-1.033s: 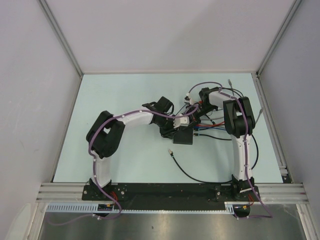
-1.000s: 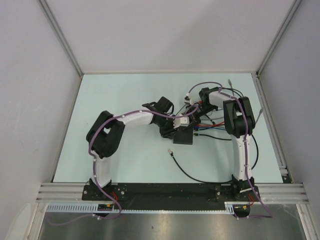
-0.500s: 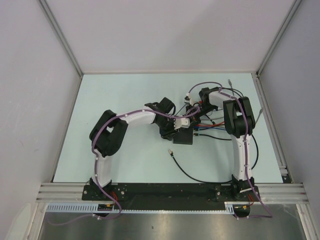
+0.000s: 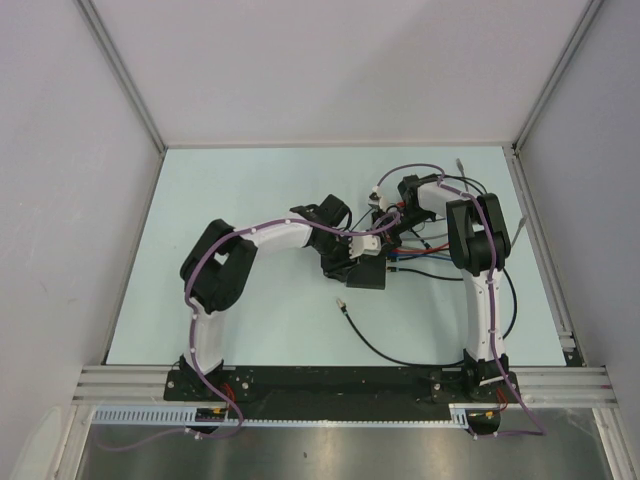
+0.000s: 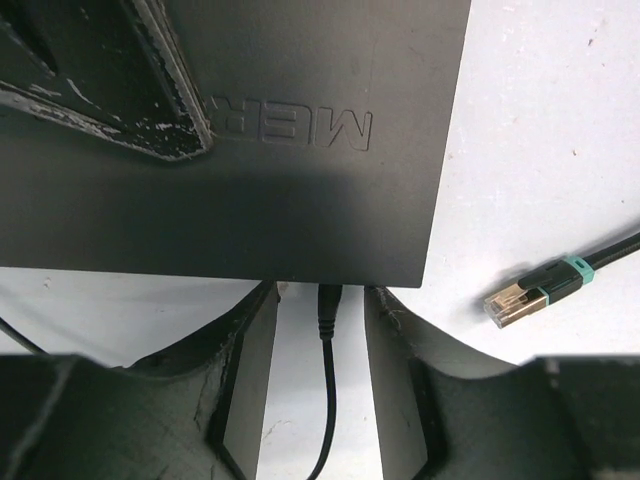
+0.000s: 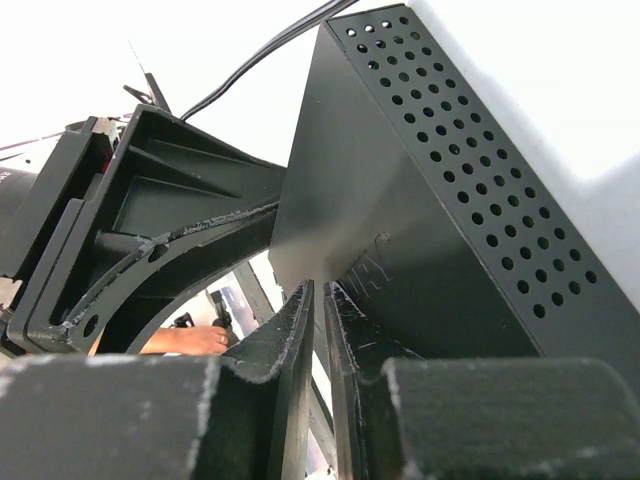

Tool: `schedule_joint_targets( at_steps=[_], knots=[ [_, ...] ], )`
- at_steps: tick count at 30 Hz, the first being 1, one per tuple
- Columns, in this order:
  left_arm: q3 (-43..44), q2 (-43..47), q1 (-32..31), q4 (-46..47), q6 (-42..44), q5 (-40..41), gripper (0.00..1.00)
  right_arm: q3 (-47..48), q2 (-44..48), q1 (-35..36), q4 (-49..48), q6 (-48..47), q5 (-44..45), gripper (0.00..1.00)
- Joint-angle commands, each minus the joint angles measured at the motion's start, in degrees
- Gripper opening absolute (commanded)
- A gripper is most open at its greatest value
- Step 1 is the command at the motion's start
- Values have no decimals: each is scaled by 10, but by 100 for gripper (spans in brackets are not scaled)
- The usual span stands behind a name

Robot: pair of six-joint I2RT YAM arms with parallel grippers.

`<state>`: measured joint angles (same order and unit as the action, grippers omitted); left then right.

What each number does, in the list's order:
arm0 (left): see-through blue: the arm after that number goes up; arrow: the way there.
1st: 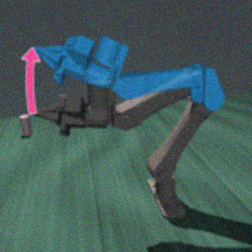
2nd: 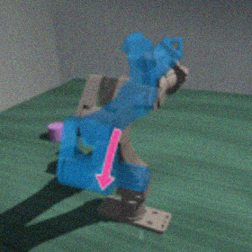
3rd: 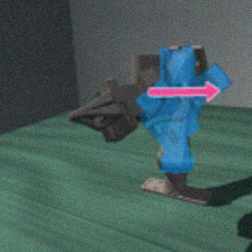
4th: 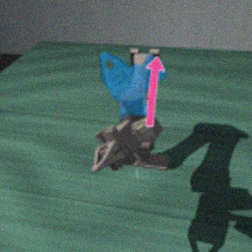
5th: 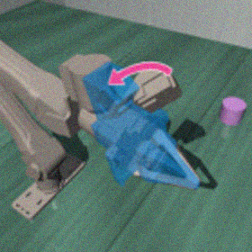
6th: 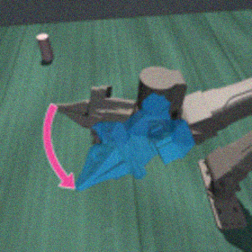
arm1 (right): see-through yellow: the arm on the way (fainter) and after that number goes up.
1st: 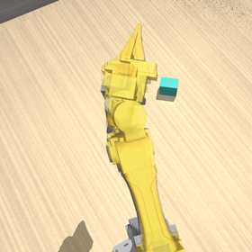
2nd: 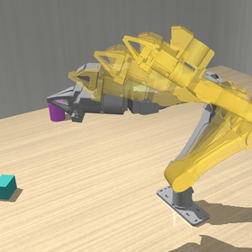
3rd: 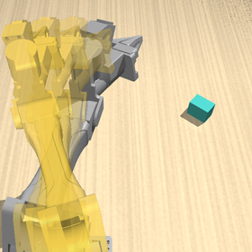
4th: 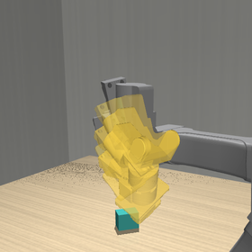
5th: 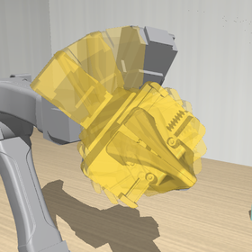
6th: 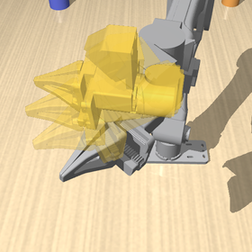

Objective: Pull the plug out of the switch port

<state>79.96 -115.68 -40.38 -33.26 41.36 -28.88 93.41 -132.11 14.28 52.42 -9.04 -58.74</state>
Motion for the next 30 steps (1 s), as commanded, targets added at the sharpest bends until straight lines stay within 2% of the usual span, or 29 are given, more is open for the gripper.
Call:
schedule_joint_targets(
  at_steps=[1, 6, 9, 10, 13, 19, 30],
  knots=[
    [19, -8, -3, 22, -9, -31, 45, -23, -53, 12, -49, -48, 178, 17],
    [21, -7, -4, 14, -2, -42, 36, -19, -55, 12, -45, -50, 175, 17],
    [20, -9, -4, 3, 19, -49, 22, -19, -55, 12, -45, -50, 175, 17],
    [22, -8, -5, -5, 31, -47, 11, -19, -55, 13, -45, -50, 175, 17],
    [32, -12, -4, -25, 72, -37, 0, -19, -55, 12, -45, -50, 174, 18],
    [47, -17, -5, -44, 135, 1, 0, -19, -55, 13, -45, -51, 175, 18],
    [44, -19, -3, -49, 65, -44, 0, -19, -56, 13, -45, -51, 173, 18]
  ],
)
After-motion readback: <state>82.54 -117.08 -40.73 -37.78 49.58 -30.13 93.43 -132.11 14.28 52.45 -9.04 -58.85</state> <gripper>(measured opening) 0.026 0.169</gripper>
